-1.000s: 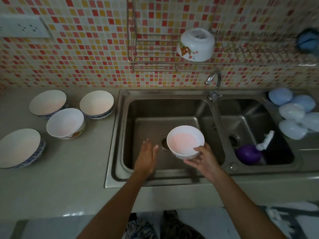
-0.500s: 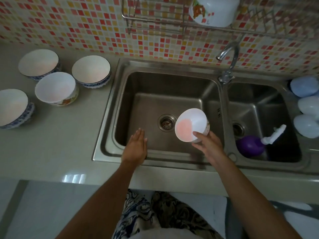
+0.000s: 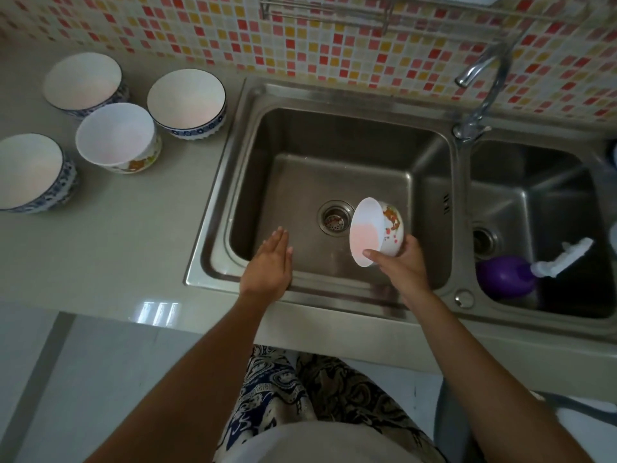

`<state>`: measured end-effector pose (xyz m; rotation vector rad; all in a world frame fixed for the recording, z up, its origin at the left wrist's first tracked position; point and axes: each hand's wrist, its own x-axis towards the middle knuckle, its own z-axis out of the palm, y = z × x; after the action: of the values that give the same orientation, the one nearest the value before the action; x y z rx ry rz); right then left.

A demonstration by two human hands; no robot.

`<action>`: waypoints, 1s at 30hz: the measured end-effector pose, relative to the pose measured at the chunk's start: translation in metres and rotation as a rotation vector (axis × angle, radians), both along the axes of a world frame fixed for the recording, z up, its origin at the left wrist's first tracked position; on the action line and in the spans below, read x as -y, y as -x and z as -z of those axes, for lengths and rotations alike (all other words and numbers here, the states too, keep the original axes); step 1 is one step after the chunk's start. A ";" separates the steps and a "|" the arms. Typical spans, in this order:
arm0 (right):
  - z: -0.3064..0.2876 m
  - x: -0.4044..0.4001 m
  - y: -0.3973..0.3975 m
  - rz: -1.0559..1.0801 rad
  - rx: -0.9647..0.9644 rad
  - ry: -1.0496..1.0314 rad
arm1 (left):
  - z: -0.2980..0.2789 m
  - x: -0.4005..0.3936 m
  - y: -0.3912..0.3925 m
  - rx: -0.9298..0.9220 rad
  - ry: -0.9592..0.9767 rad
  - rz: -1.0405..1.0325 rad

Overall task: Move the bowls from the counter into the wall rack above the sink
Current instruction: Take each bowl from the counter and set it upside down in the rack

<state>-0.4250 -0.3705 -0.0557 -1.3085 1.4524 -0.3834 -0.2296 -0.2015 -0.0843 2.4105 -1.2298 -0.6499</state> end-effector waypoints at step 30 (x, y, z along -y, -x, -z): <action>0.001 -0.010 0.001 -0.724 -0.549 1.051 | -0.004 -0.005 0.006 -0.005 0.062 0.019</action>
<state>-0.4262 -0.3608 -0.0567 -2.8379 1.0523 -0.3037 -0.2353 -0.1969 -0.0804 2.3479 -1.2531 -0.6138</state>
